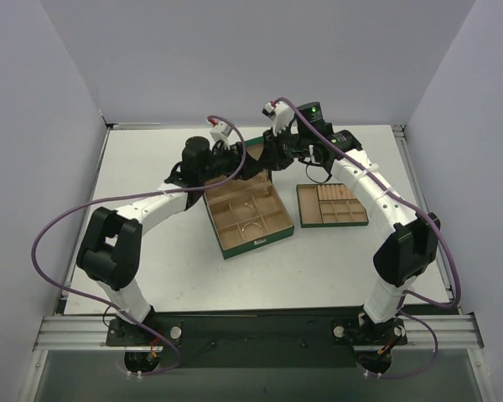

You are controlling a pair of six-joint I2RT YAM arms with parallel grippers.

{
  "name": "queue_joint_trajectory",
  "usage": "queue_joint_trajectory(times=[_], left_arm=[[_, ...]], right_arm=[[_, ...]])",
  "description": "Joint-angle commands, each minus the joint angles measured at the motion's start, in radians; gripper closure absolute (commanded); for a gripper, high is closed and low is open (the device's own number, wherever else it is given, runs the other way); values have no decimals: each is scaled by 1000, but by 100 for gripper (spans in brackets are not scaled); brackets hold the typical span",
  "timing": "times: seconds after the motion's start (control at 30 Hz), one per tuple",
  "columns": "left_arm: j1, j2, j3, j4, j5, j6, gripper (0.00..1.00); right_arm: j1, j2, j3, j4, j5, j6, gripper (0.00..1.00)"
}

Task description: Organize the mixed jewelry

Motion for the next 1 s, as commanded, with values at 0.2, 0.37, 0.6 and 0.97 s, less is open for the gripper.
queue_joint_trajectory(times=[0.2,0.37,0.6,0.97], left_arm=[[-33,23,13,143,54,-49,27],[-31,35,12,170,53,-65,47],[-30,57,36,194,65,-76,99],[-7,-14,-5,167,-10,-48,100]], right_arm=[[-3,-24,21,1,-23,-20,100],[-10,-26,25,2,-23,-17,100],[-23,-27,21,9,-33,-11,100],[-54,-20,-10,19,-6,-6,100]])
